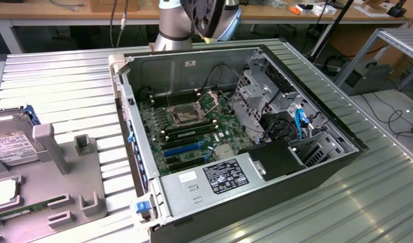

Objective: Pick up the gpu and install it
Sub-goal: 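Pick up the gpu and move the gpu toward the slot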

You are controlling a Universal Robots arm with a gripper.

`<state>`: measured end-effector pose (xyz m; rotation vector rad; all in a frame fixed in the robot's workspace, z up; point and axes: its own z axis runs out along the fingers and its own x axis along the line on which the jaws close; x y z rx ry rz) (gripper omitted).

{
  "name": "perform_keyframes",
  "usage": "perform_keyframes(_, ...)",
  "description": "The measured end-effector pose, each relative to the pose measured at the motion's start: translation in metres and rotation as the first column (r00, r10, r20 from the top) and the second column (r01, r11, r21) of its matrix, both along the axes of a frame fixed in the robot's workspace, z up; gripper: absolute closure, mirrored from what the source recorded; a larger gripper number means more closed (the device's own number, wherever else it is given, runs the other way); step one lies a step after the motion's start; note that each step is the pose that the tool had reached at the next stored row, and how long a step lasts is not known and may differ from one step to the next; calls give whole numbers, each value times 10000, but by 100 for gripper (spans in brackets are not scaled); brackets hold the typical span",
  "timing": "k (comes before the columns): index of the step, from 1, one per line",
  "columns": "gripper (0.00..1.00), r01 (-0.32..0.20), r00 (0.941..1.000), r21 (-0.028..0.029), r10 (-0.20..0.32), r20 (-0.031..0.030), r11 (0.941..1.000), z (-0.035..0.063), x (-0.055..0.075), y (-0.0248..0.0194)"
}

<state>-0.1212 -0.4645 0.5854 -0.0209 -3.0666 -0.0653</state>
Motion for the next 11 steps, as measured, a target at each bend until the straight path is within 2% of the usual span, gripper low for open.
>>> perform_keyframes(1, 73, 1, 10000, -2, -1, -24, 10000, -37, 94, 14)
perform_keyframes(7, 73, 2, 10000, -5, -2, -98, 10000, -170, 438, 76)
perform_keyframes(11, 73, 1, 9999, -6, -1, -154, 10000, -246, 715, 145)
